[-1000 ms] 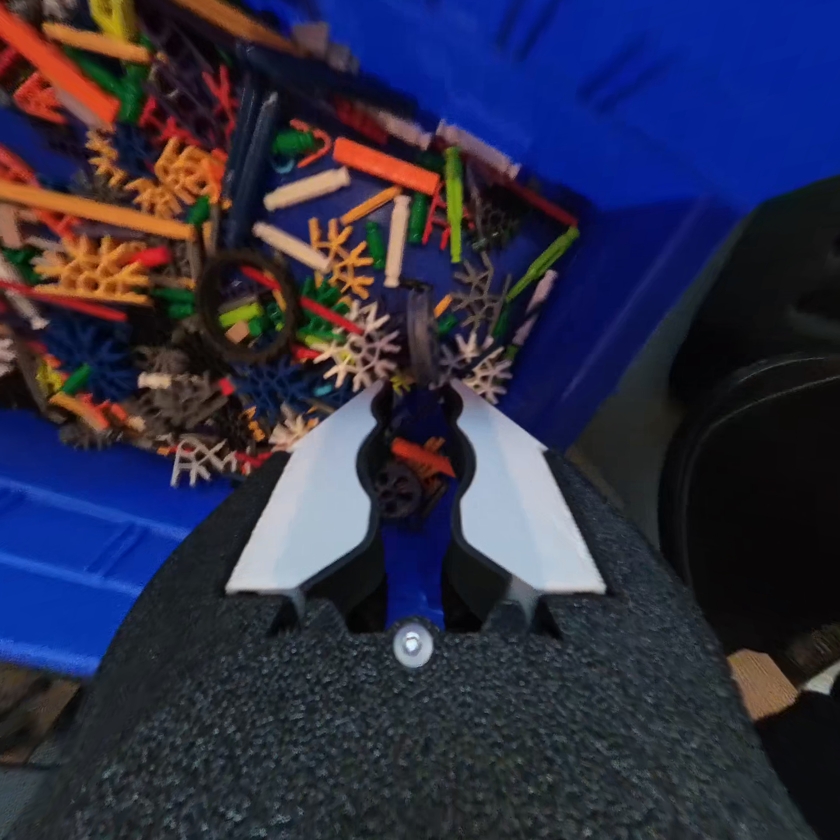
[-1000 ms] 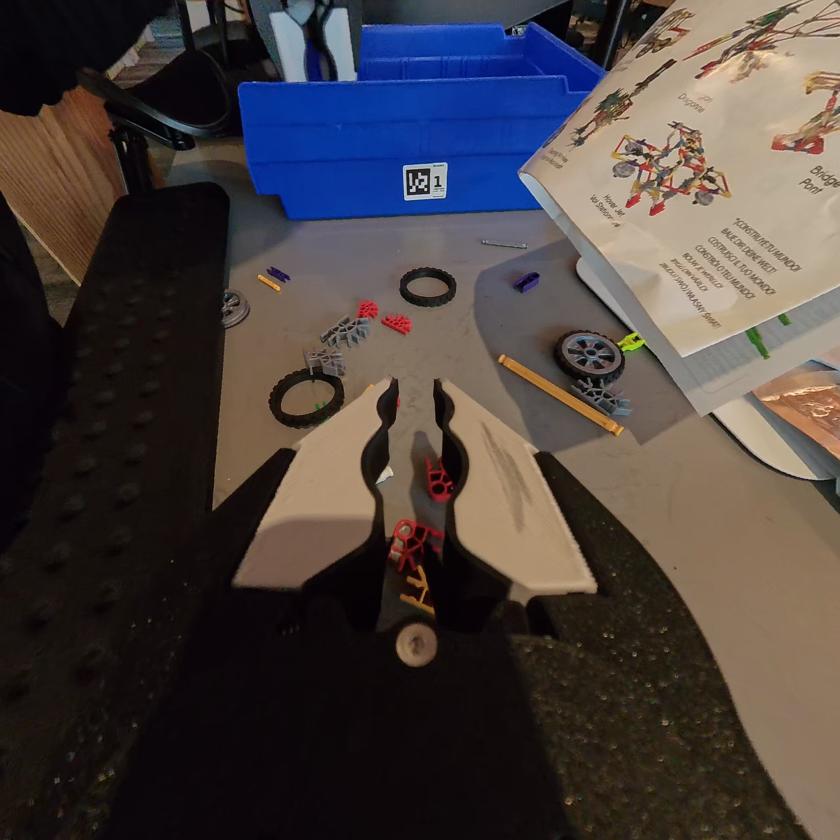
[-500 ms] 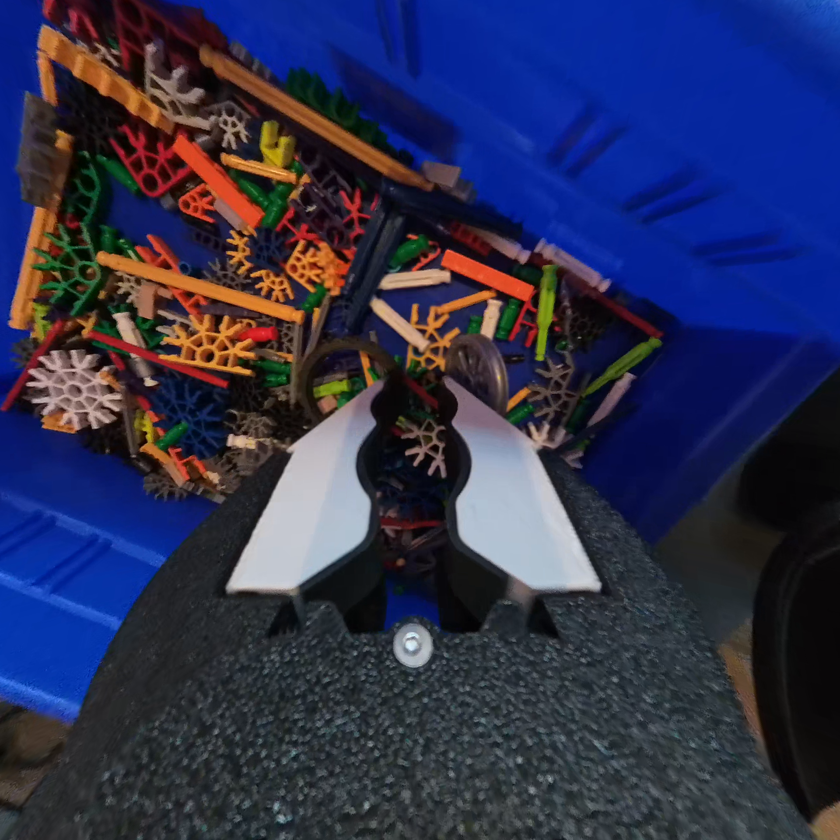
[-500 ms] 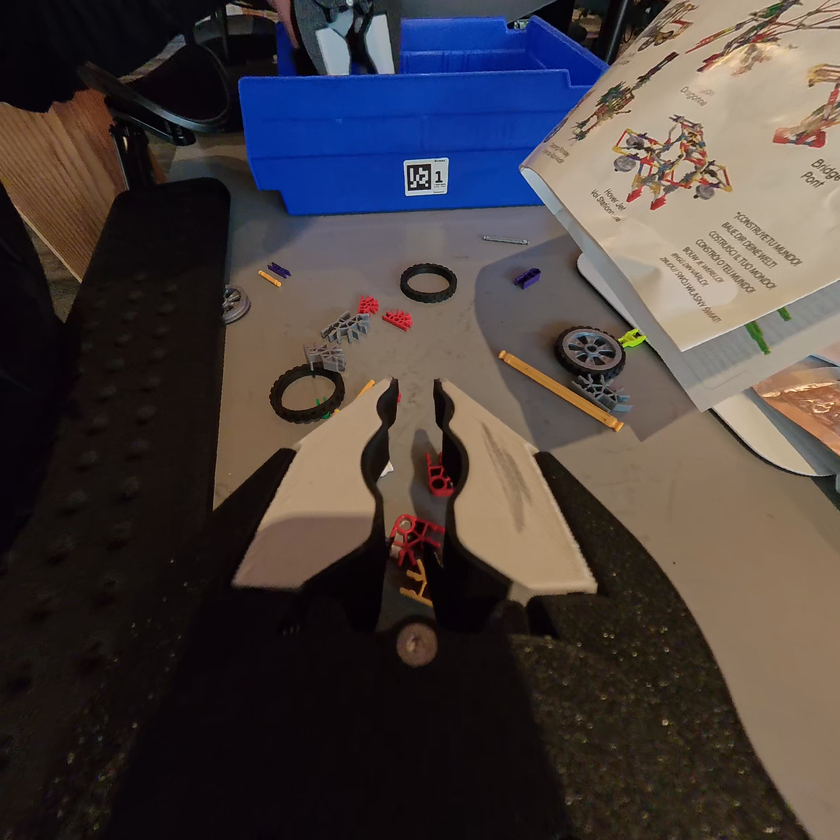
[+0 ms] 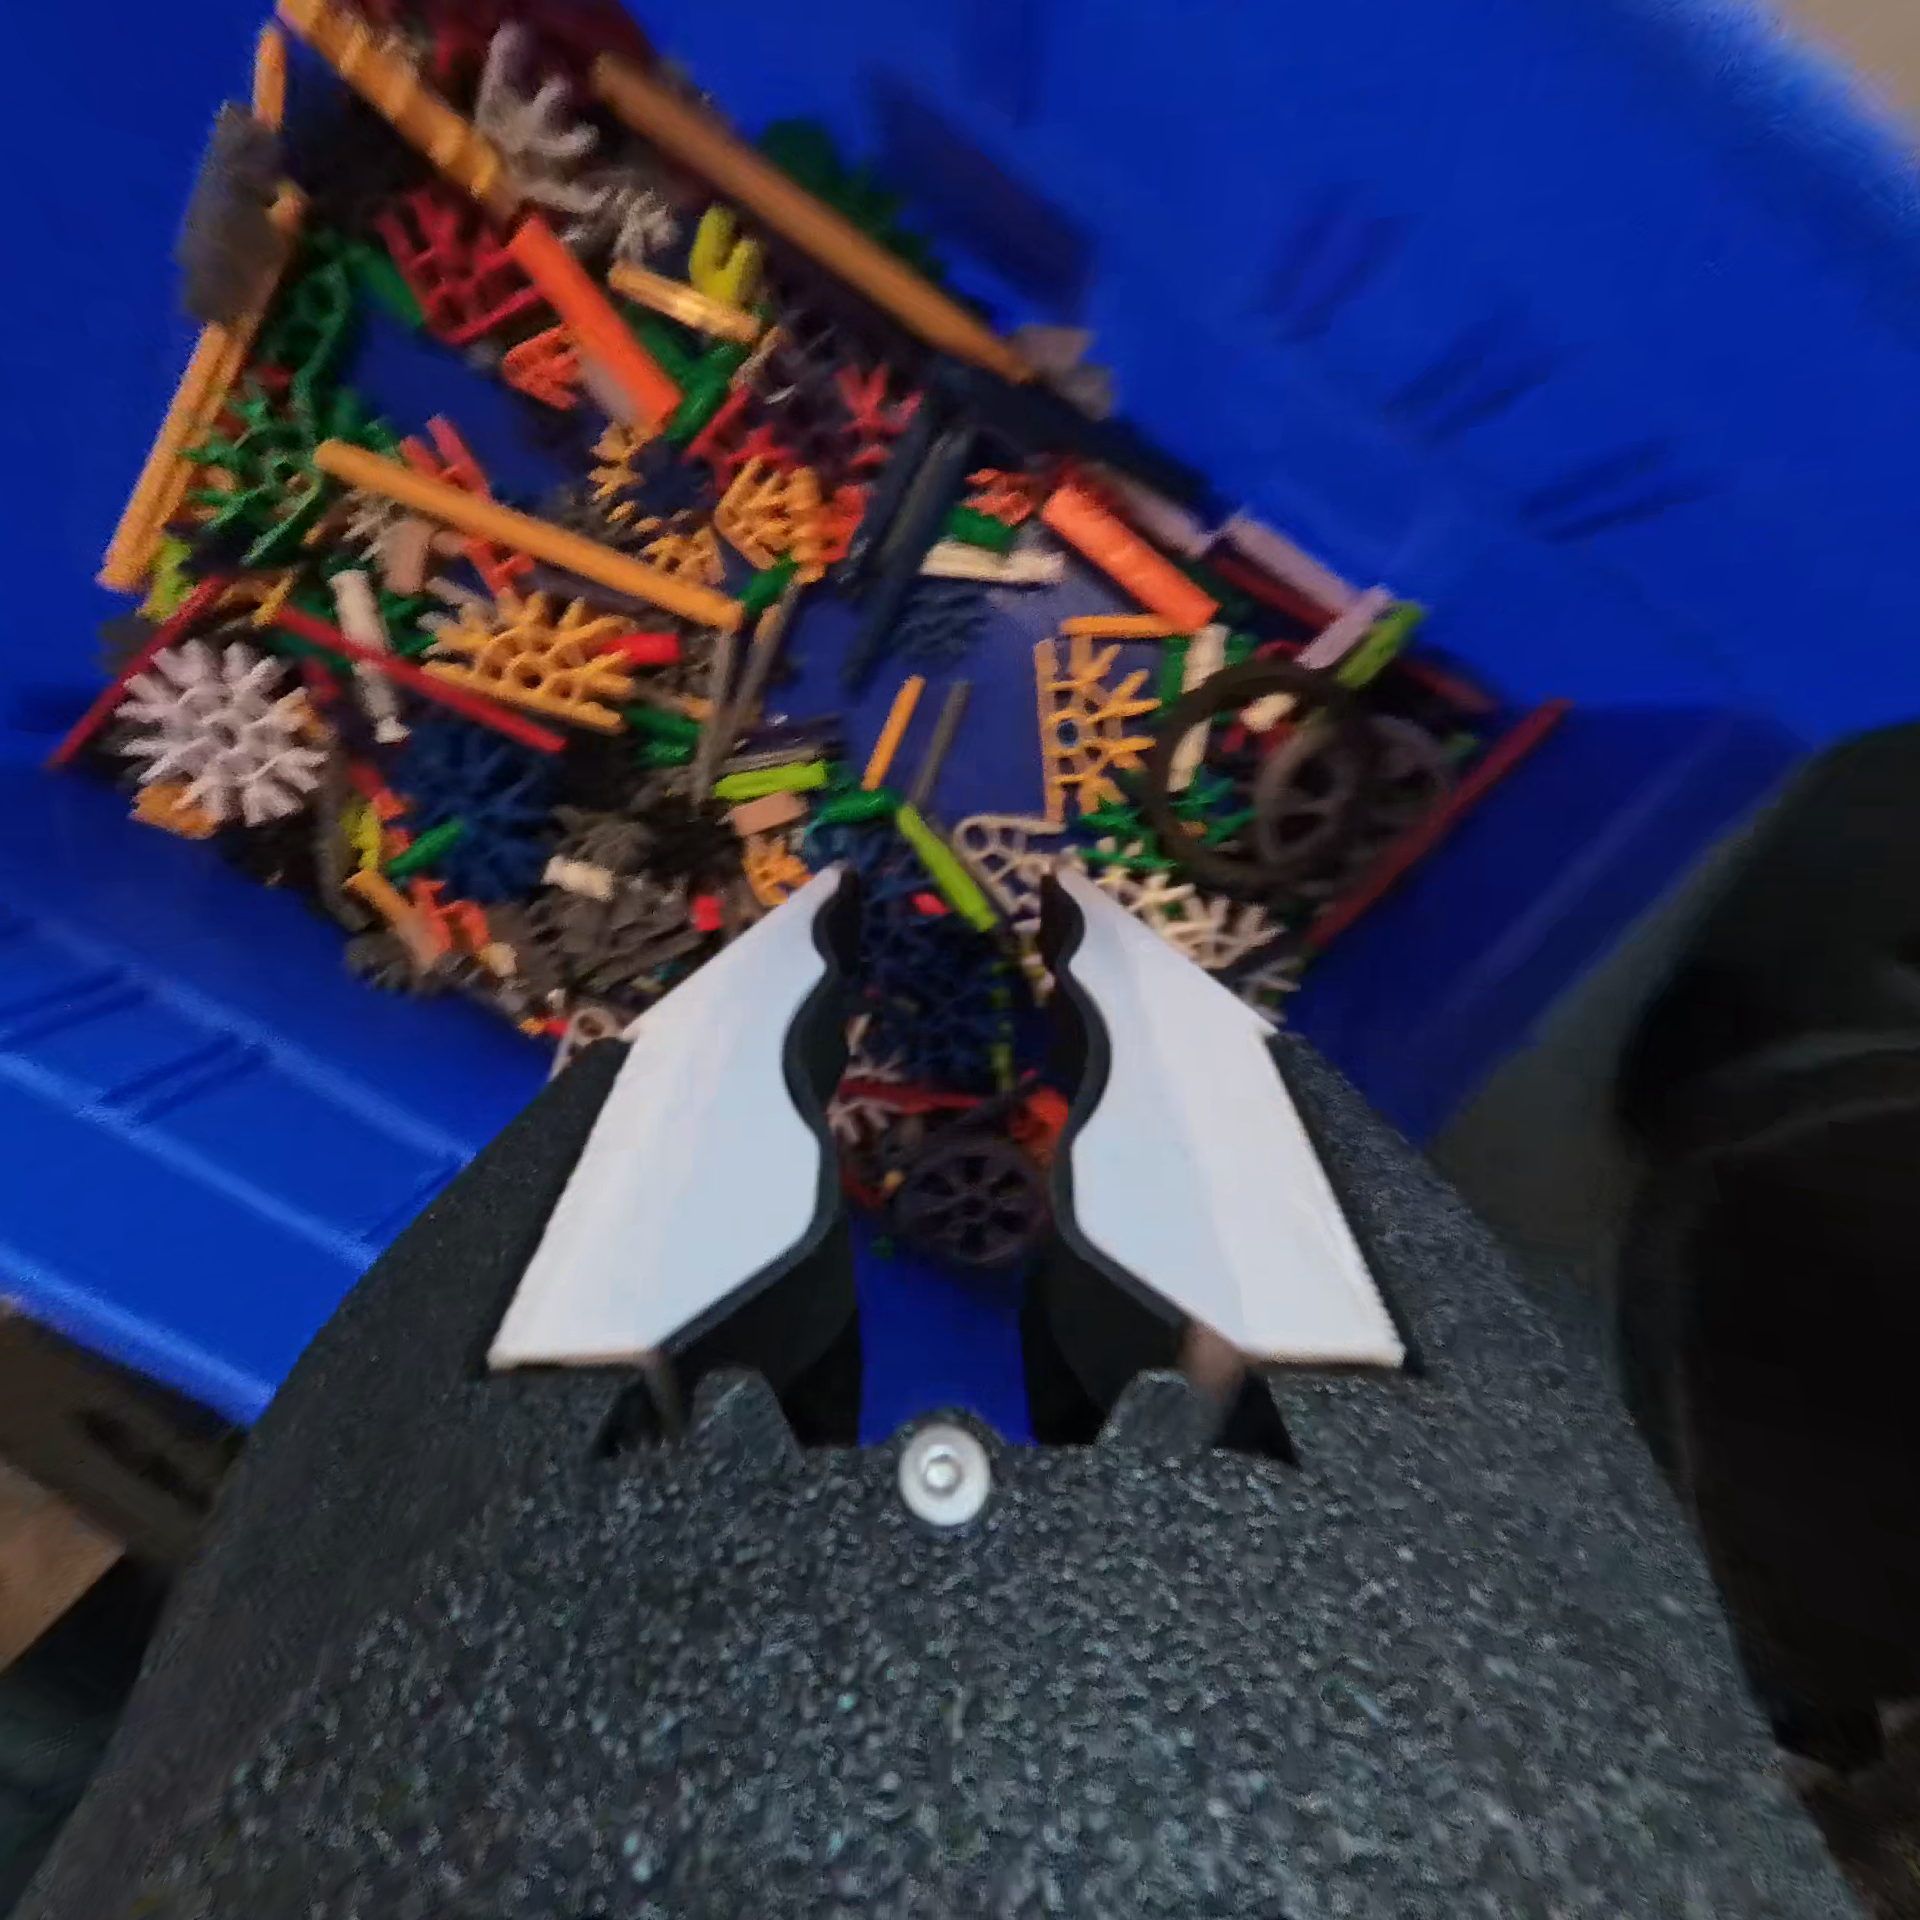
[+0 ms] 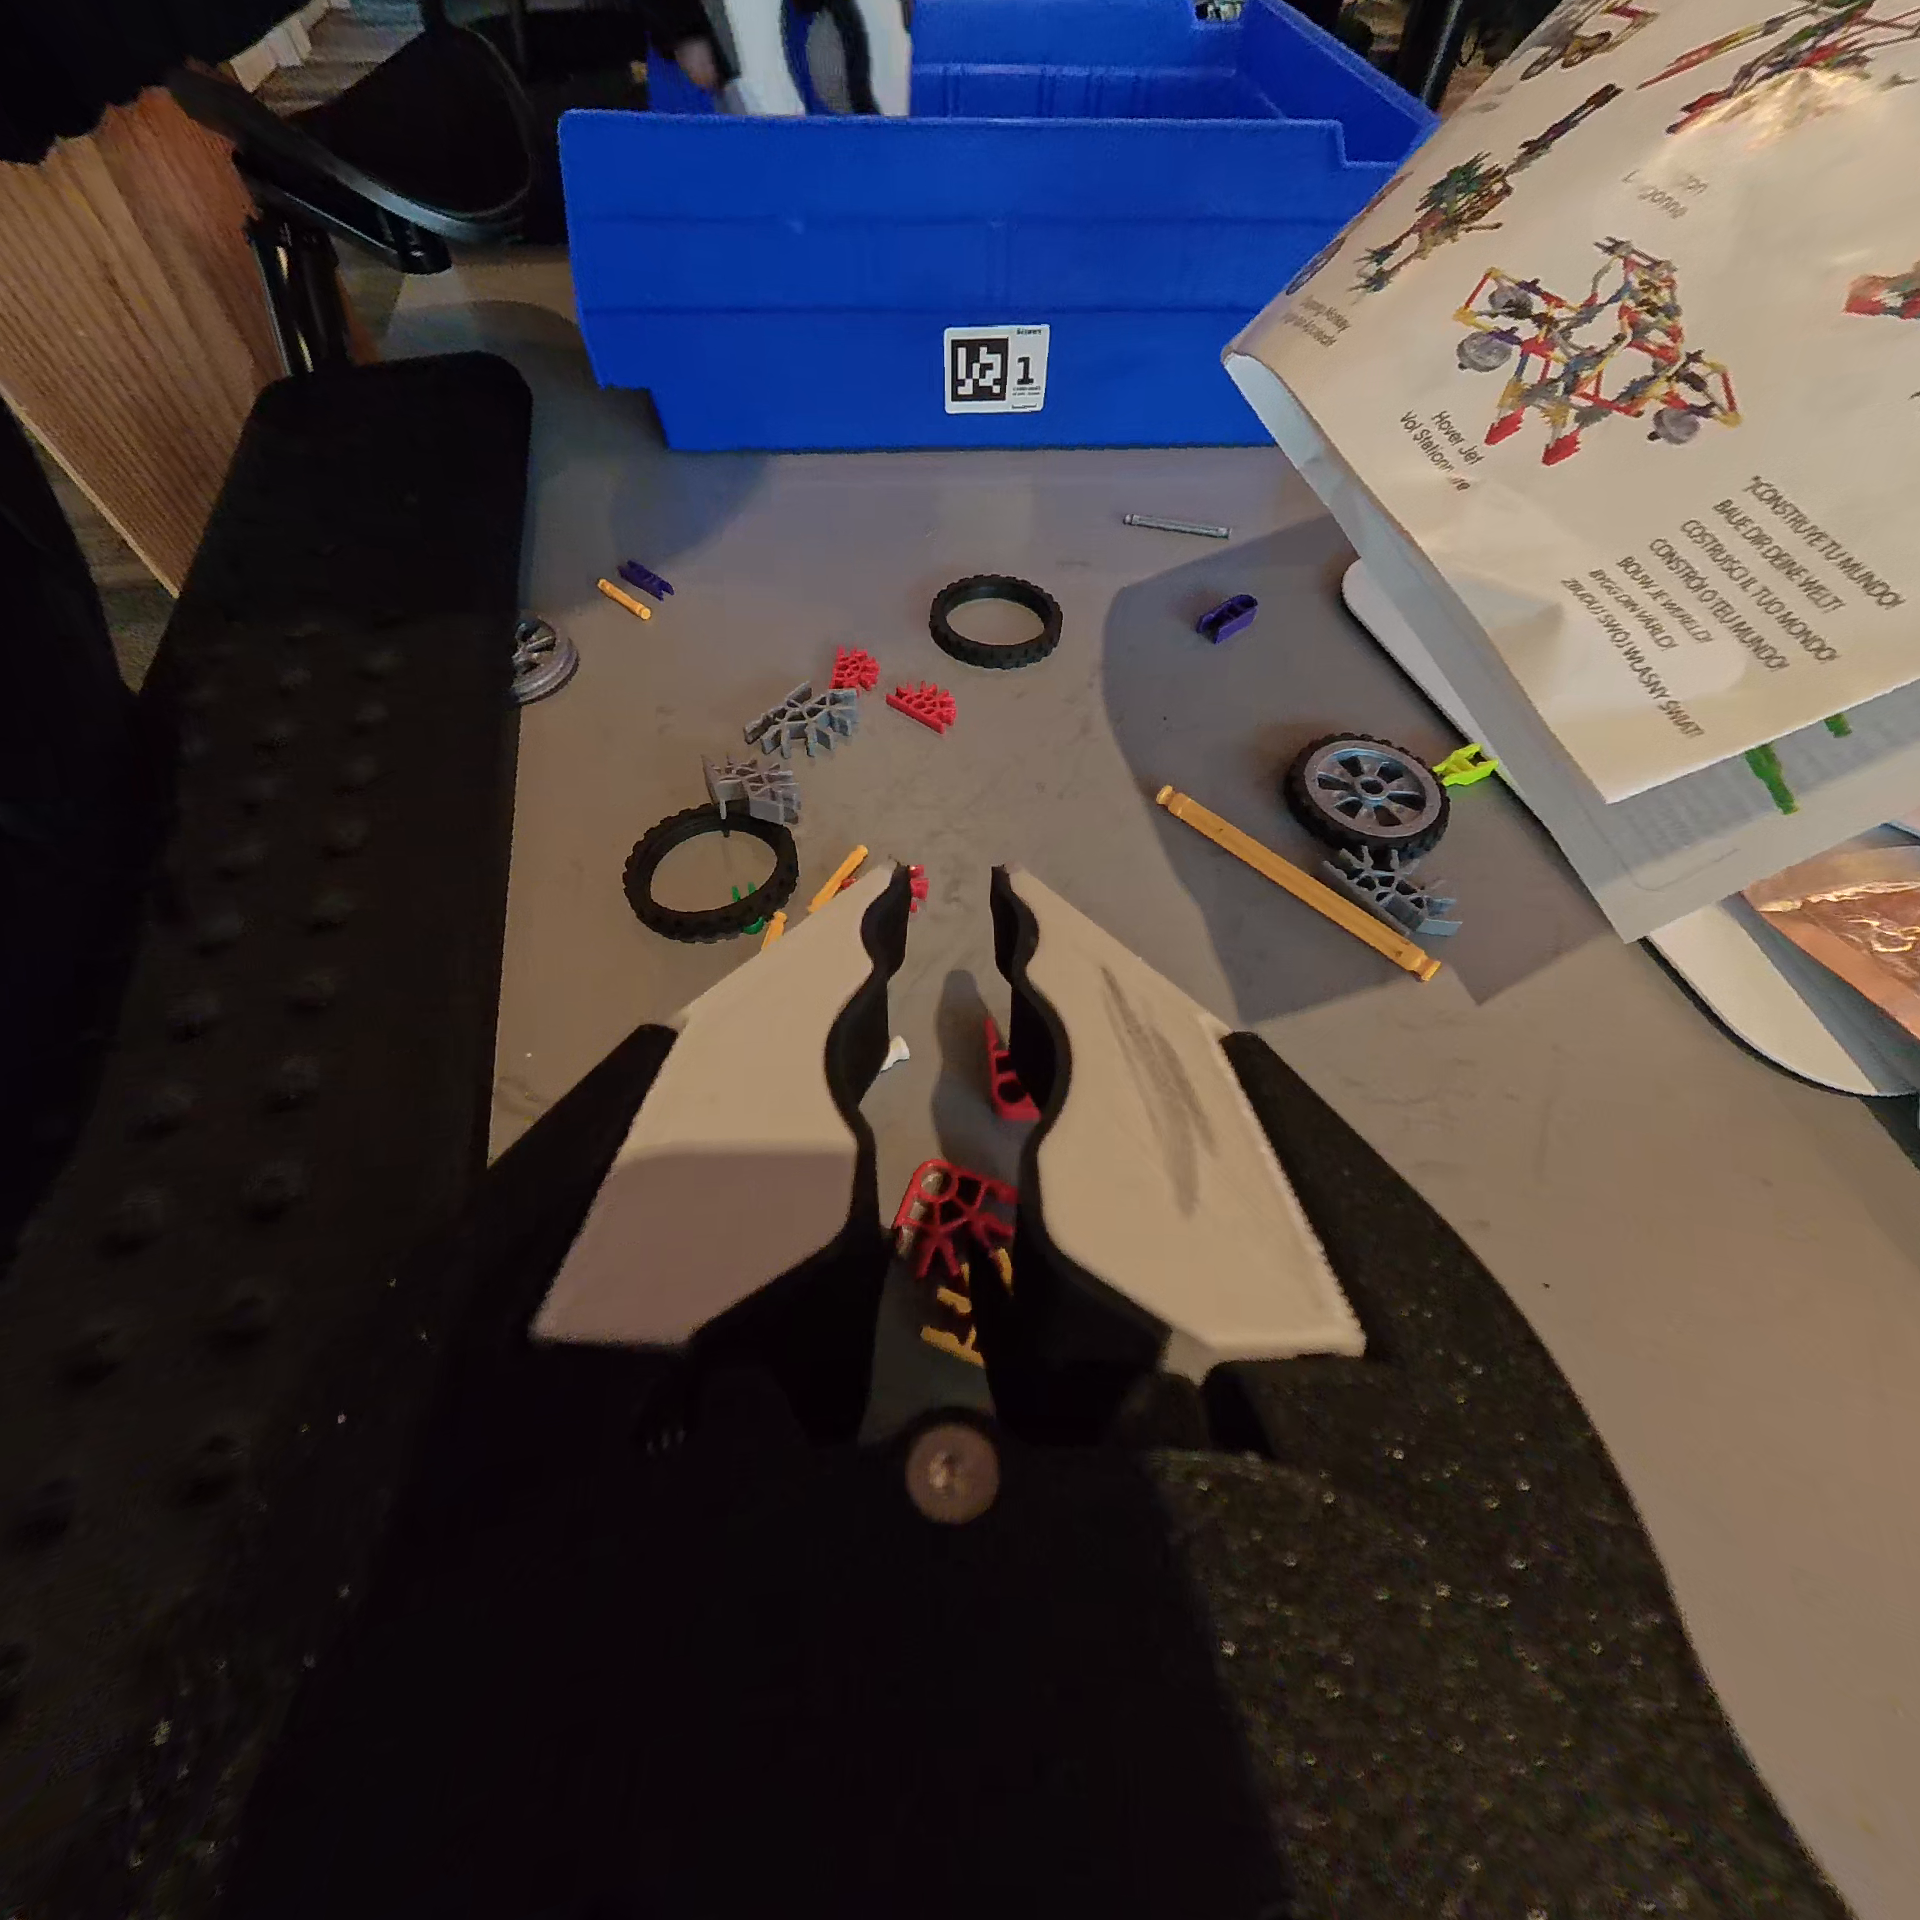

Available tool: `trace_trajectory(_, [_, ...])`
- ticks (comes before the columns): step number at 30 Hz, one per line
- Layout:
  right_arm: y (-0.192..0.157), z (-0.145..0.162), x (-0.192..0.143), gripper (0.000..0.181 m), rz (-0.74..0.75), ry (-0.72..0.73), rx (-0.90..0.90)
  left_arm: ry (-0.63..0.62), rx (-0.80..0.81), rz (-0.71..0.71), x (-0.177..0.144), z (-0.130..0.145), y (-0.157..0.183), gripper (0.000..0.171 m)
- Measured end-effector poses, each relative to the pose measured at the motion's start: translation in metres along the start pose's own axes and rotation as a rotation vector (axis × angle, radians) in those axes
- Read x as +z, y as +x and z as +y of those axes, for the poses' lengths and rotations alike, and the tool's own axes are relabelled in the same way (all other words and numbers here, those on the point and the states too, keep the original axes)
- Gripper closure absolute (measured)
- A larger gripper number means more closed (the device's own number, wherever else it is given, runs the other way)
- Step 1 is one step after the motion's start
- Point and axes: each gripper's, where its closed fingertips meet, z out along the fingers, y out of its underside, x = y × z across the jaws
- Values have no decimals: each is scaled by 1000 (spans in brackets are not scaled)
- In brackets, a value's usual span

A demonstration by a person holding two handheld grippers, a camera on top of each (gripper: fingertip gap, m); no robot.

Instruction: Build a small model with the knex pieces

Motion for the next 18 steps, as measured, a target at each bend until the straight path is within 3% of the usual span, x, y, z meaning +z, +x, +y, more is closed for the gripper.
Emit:
trace_trajectory(5, [-1,0,0,166,-2,-3,-5,-142,25,-93,10,15,-21,134])
trace_trajectory(8, [-1,1,0,166,-3,-5,-7,-234,78,-89,18,23,-20,141])
trace_trajectory(10, [-2,1,0,166,-4,-8,-10,-237,97,-75,17,19,-18,153])
trace_trajectory(16, [-3,3,1,166,-8,-17,-19,-202,112,-137,17,4,-37,163])
trace_trajectory(18, [-3,3,1,166,-8,-18,-19,-160,103,-226,10,-8,-57,165])
